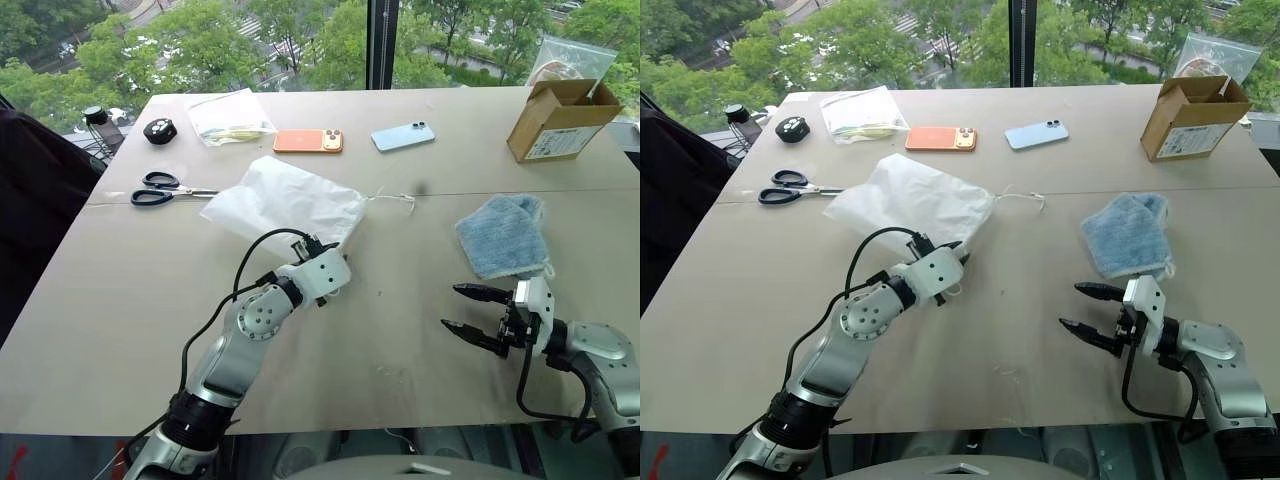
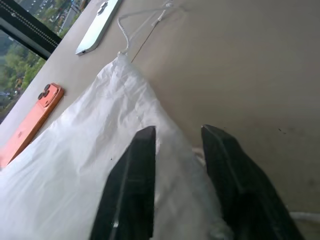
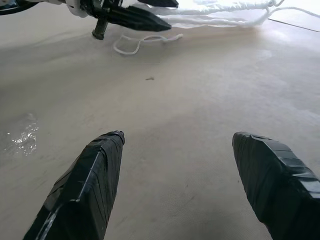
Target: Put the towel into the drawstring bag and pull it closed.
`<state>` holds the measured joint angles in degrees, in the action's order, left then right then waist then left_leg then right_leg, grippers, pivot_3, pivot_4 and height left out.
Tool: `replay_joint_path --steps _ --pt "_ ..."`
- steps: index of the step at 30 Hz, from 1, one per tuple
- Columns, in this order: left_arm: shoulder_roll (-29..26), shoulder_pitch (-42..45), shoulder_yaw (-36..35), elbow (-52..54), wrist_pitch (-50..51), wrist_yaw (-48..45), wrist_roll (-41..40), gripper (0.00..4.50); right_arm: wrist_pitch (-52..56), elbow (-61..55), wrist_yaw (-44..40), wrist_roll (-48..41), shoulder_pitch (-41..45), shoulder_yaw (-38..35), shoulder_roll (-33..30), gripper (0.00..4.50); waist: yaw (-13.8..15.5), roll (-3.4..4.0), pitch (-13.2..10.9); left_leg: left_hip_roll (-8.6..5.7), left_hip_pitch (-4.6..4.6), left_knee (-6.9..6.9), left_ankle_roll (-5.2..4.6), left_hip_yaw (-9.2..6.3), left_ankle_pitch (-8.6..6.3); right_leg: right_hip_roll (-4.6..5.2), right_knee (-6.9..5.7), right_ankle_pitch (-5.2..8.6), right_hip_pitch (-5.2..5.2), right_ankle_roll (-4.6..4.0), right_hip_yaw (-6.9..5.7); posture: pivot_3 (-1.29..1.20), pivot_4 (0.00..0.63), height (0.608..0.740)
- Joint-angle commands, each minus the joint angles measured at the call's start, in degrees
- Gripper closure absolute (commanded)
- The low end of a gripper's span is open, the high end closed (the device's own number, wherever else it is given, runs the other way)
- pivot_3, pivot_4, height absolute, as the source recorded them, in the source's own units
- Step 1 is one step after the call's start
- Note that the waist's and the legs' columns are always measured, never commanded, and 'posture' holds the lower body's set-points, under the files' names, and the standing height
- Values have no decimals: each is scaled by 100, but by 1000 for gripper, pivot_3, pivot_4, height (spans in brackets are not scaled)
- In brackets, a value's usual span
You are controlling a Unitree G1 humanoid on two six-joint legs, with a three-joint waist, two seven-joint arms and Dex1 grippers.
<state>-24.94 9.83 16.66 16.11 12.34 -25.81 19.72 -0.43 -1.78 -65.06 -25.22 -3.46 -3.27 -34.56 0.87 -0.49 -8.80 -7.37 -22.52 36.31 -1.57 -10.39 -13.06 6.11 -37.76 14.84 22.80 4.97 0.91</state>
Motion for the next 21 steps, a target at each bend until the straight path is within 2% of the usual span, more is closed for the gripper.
replay_joint_path --steps 1,9,15,16,17,19,20,21 --pt "23 -60 -117 174 -22 103 49 4439 -53 -180 26 -85 49 -123 -3 791 0 0 0 0 0 0 0 0 0 0 0 0 0 0 0 0 150 740" --pt "204 27 -523 86 -175 321 -206 4439 -87 -149 59 -105 55 -131 41 791 0 0 0 0 0 0 0 0 0 0 0 0 0 0 -1 0 150 740" --pt "169 -74 -778 121 -32 661 31 4439 -140 -95 50 -79 50 -114 103 791 0 0 0 0 0 0 1 0 0 0 0 0 0 0 0 0 150 740" --pt "148 -131 -831 143 -89 629 -64 4196 -146 -86 49 -74 49 -113 111 791 -1 0 0 0 0 0 1 0 0 0 0 0 0 0 0 0 150 740" --pt "129 -232 -887 204 -81 610 -121 4196 -162 -78 46 -69 36 -111 120 791 -1 0 0 0 0 0 1 0 0 0 0 0 0 0 0 0 150 740" --pt "-26 -427 -926 221 -218 634 -12 3567 -181 -68 38 -57 19 -102 138 791 -7 1 1 0 1 0 1 0 0 0 -1 0 0 0 0 0 150 740" --pt "-109 -489 -924 208 -309 664 81 3436 -187 -68 32 -58 9 -103 140 791 -11 1 0 0 1 0 1 1 0 0 -1 0 0 0 1 0 150 740" --pt "-187 -536 -930 182 -383 696 154 2848 -192 -64 29 -59 6 -101 141 791 -8 1 0 0 1 0 1 2 0 0 -1 0 1 0 1 0 150 740"
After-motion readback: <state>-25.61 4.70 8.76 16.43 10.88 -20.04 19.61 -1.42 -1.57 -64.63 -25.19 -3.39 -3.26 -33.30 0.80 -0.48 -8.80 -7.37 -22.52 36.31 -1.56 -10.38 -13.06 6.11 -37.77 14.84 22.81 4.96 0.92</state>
